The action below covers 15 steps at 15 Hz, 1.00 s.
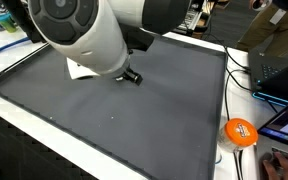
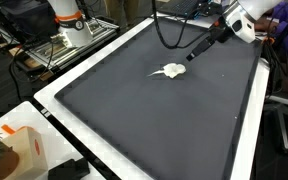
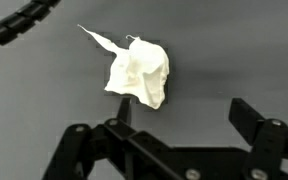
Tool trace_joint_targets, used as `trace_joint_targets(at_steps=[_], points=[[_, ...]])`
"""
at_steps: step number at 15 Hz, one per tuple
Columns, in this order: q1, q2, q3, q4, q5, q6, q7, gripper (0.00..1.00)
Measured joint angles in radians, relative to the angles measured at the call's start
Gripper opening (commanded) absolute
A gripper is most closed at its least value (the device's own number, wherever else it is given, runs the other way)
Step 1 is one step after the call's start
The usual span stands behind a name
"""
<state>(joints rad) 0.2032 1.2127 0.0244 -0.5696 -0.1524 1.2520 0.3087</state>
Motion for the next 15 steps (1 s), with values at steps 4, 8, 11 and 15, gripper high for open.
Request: trace_joint_targets(at_steps=[4, 8, 11, 15], points=[[0.000, 0.000, -0.001, 0.015, 0.000, -0.010, 0.000, 1.00], [-0.007, -0.038, 0.003, 0.025, 0.000, -0.010, 0.000, 1.00], [-0.016, -0.084, 0.019, 0.025, 0.017, -0.009, 0.000, 1.00], [-0.029, -0.143, 0.062, 0.012, 0.058, -0.009, -0.035, 1.00]])
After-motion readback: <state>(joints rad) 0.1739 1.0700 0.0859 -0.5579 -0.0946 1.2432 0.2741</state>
